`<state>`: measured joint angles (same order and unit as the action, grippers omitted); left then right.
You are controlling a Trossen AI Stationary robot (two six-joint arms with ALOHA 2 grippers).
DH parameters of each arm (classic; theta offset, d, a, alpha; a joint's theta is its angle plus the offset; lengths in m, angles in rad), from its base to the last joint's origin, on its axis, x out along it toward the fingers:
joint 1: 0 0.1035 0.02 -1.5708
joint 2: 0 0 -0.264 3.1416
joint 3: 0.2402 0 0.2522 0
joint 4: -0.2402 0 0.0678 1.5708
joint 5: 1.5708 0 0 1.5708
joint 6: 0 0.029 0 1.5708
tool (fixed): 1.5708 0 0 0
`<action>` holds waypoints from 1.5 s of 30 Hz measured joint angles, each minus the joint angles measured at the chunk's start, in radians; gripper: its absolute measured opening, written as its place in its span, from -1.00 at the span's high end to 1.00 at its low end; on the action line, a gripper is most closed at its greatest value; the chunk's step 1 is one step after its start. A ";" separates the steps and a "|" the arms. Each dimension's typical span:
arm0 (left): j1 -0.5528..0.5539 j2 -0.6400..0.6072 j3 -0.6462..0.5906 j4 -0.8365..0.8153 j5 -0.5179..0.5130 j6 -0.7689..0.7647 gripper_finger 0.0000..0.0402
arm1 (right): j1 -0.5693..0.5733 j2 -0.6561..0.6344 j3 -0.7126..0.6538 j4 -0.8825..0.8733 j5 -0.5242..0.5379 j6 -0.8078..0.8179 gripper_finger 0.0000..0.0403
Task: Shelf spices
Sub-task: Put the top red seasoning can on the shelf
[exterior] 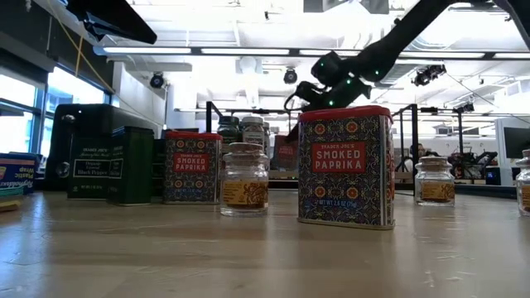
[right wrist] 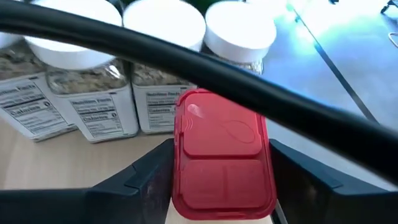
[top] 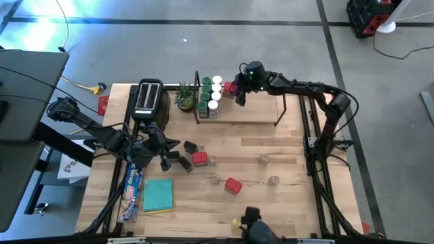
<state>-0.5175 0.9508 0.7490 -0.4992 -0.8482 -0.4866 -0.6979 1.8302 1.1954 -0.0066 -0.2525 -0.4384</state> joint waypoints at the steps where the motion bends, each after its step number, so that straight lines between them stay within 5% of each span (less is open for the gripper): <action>1: 0.000 0.000 0.000 0.000 0.000 0.000 0.99 | -0.003 0.005 0.000 0.001 -0.002 0.000 -0.17; 14: 0.000 0.000 0.000 0.003 0.000 0.000 0.99 | -0.002 0.013 0.001 0.011 -0.002 -0.034 -0.26; 22: 0.000 0.000 0.000 0.003 0.000 -0.002 0.99 | 0.007 -0.088 0.001 -0.008 0.096 -0.030 -0.27; 28: 0.000 0.000 0.000 0.004 0.000 -0.007 0.99 | 0.050 -0.190 0.003 -0.153 0.139 0.142 -0.25; 35: -0.001 0.000 0.000 0.004 0.000 -0.008 0.99 | 0.119 -0.128 0.002 -0.364 0.216 0.255 0.12; 45: -0.001 0.000 0.000 0.013 0.000 -0.001 0.99 | 0.084 0.007 0.001 -0.252 0.324 0.311 0.53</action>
<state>-0.5182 0.9508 0.7494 -0.4862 -0.8482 -0.4877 -0.6135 1.8370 1.1961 -0.2590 0.0711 -0.1279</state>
